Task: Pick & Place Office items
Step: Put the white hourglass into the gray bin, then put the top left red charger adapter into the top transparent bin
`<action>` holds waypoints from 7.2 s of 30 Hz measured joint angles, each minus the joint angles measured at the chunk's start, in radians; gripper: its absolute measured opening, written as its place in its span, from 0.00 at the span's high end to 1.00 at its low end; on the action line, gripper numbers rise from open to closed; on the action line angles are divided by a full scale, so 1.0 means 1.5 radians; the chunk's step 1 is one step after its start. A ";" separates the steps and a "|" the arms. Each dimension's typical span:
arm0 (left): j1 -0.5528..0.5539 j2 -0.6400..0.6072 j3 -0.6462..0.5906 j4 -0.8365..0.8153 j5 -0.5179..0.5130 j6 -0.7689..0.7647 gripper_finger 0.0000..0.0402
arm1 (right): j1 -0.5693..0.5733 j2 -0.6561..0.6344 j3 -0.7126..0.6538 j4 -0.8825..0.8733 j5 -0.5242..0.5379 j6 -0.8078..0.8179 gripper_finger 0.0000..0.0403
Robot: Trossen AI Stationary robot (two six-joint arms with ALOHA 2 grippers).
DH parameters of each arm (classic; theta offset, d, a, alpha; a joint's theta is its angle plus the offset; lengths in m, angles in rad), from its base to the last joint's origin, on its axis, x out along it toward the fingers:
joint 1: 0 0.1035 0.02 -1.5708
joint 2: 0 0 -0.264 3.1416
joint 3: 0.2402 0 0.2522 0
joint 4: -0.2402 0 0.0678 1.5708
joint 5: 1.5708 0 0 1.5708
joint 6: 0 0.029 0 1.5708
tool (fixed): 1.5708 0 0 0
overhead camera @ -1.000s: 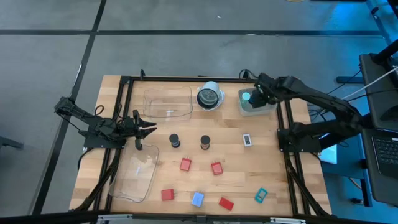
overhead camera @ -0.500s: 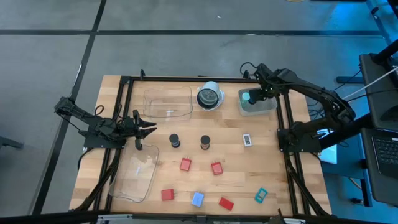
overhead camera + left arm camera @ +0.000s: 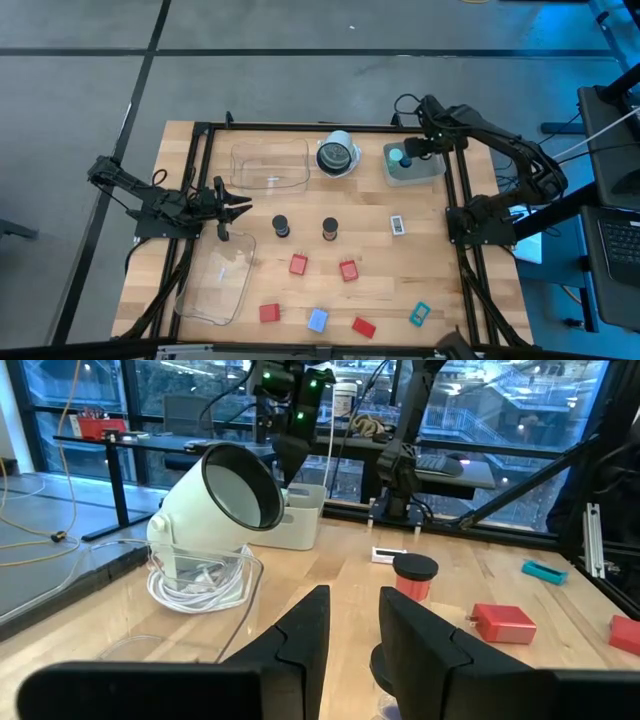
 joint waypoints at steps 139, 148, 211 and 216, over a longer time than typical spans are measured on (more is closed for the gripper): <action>0.000 0.004 0.000 0.097 -0.137 -0.167 0.76 | 1.056 -0.101 -0.001 0.169 0.549 0.329 0.24; 0.000 0.096 0.000 0.244 -0.030 -0.089 0.56 | 1.055 -0.101 -0.001 0.169 0.549 0.329 0.24; -0.001 1.180 0.916 -0.570 0.159 -0.820 0.31 | 1.055 -0.102 -0.001 0.169 0.476 0.318 0.24; -0.019 1.188 0.916 -0.596 0.164 -0.897 0.31 | 1.056 -0.102 -0.001 0.169 0.459 0.340 0.24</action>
